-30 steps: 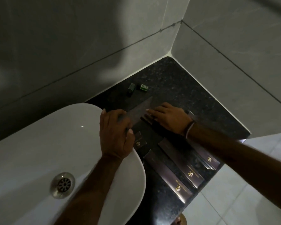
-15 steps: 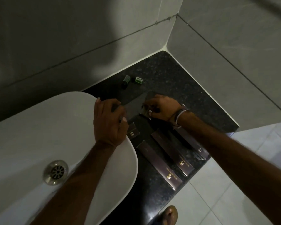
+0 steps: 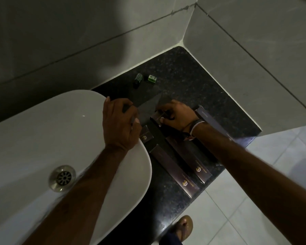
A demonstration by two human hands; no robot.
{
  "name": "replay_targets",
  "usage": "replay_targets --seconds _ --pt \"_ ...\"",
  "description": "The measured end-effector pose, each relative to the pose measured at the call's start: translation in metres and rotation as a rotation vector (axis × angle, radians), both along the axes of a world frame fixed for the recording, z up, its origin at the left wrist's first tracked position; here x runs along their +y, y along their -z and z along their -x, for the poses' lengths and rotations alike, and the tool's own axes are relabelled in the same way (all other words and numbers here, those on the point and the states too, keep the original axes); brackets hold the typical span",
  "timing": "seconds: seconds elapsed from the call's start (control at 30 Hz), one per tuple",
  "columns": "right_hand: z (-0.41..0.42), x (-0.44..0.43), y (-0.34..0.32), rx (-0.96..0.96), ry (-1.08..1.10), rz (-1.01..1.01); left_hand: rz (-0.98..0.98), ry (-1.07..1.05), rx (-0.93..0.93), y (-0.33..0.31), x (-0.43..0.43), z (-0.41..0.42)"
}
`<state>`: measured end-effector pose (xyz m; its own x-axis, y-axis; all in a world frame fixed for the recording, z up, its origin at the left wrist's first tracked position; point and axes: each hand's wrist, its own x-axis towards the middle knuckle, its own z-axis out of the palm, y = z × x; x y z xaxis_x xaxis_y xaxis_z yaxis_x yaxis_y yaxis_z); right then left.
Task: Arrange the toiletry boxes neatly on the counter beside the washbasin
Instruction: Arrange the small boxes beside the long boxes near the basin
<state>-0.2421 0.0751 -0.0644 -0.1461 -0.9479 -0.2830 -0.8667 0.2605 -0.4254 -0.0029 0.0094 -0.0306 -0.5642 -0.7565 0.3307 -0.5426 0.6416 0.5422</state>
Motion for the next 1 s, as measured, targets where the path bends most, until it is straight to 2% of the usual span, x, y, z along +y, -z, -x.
replay_targets --seconds 0.2,0.3,0.43,0.6,1.0 --pt "-0.004 0.011 0.001 0.014 0.031 0.009 0.003 0.002 -0.002 0.002 0.000 0.000" --pt "-0.013 0.020 -0.006 0.100 0.011 0.141 0.009 -0.001 -0.002 0.005 -0.002 0.000" --pt "-0.043 0.015 -0.014 0.159 -0.325 0.148 0.025 -0.008 0.016 0.013 -0.004 0.001" --pt "-0.061 -0.011 -0.017 0.266 -0.540 0.008 0.051 -0.007 0.041 0.019 -0.006 0.001" --pt "-0.055 -0.016 -0.019 0.270 -0.517 -0.060 0.056 -0.023 0.036 0.017 -0.006 0.002"
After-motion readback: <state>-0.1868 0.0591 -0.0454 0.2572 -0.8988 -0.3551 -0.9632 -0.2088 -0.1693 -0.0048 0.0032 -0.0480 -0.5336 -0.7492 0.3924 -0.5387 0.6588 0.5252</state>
